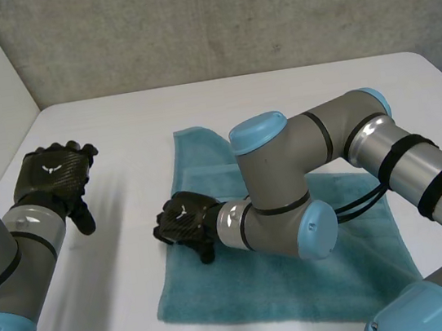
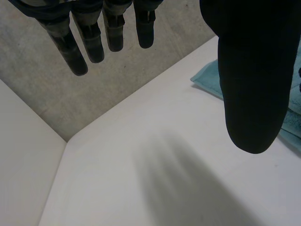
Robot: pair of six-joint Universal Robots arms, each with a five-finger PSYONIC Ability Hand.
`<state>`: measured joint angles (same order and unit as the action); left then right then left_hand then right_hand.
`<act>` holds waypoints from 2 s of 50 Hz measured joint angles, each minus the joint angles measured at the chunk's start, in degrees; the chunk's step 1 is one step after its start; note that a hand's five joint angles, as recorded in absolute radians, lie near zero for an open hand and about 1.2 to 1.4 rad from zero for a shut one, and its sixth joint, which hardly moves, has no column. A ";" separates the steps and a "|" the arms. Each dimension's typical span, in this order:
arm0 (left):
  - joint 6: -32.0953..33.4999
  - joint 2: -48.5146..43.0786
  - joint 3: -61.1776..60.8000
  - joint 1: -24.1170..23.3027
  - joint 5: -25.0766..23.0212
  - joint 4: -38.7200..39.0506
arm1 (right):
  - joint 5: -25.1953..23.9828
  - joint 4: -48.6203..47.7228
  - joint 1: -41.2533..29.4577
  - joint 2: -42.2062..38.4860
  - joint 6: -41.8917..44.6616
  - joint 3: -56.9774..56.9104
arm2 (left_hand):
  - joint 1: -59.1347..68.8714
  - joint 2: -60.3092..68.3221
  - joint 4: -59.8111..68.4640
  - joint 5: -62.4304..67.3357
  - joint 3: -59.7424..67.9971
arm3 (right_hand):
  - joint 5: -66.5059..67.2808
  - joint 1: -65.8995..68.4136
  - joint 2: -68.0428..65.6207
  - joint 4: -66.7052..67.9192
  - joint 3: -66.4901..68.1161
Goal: Fold the laundry
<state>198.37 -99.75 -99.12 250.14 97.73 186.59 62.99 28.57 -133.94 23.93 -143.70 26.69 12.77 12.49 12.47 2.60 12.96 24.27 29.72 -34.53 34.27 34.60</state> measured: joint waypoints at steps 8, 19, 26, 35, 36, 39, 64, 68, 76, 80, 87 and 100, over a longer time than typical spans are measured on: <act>0.00 0.00 -0.02 -0.02 0.00 0.00 | 0.75 0.04 0.12 0.25 -0.17 -0.03 | 0.00 0.00 0.00 0.00 0.00 | 10.15 9.06 -11.80 12.20 11.86; 0.00 -0.01 -0.17 -0.02 0.00 0.00 | 1.93 0.23 0.29 0.38 -0.04 0.79 | 0.00 0.00 0.00 0.01 0.00 | 28.44 23.74 -30.56 31.09 29.73; 0.00 -0.25 -0.18 0.09 -0.15 0.29 | 3.69 0.35 0.53 2.54 -0.49 1.28 | -0.33 -0.35 -0.34 0.01 -0.68 | 30.56 24.77 -32.94 33.94 32.49; 0.37 -2.53 0.10 0.11 -4.40 4.61 | 5.29 -0.77 2.94 15.32 -5.03 9.64 | -0.33 -0.39 -0.39 0.01 -0.81 | 30.99 24.77 -32.94 33.94 32.69; 0.44 -3.00 0.17 0.11 -5.22 4.99 | 5.29 -1.28 3.36 16.96 -5.63 10.90 | -0.33 -0.39 -0.39 0.01 -0.80 | 30.99 24.77 -32.94 33.94 32.69; 0.71 -5.11 0.65 0.10 -9.02 6.03 | 5.25 -3.29 4.72 22.63 -7.51 15.40 | -0.33 -0.39 -0.41 0.01 -0.81 | 31.13 24.77 -32.94 33.95 32.98; 6.65 -17.57 4.45 -0.04 -35.92 3.93 | 7.56 -12.38 11.83 51.99 -9.92 35.59 | 16.95 16.12 14.75 14.68 15.60 | 31.33 24.77 -32.94 33.96 33.10; 5.87 -19.14 5.77 -0.47 -35.23 3.53 | 8.44 -13.04 13.46 53.01 -9.86 37.26 | 40.16 40.39 39.37 39.27 39.84 | 31.33 24.77 -32.94 33.96 33.11; -0.92 -19.99 9.91 -1.16 -21.35 7.34 | 9.35 -13.39 19.86 53.53 -9.47 41.45 | 53.49 55.07 54.95 54.59 54.37 | 31.33 24.77 -32.94 33.97 33.24; -4.63 -18.52 10.85 -1.18 -14.79 12.14 | 9.38 -12.90 21.92 51.60 -9.16 42.37 | 54.36 55.85 55.94 55.51 55.38 | 31.33 24.77 -32.94 33.96 33.24; -7.62 -19.27 15.60 -1.63 -11.54 23.13 | 11.44 -14.21 22.68 43.20 -8.27 36.22 | 55.58 57.08 57.03 56.56 56.54 | 31.33 24.77 -32.94 34.05 33.27; -7.21 -18.35 39.89 -3.20 -6.42 35.08 | 22.23 -42.28 22.20 34.34 -10.33 11.10 | 55.60 57.27 57.25 56.83 56.69 | 31.33 24.77 -33.31 34.20 33.29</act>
<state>191.15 -118.10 -59.23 246.94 91.32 221.67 85.22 -13.71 -111.74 58.27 -154.03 37.79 68.36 69.76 69.71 59.43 69.65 55.60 54.50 -67.84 68.47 67.90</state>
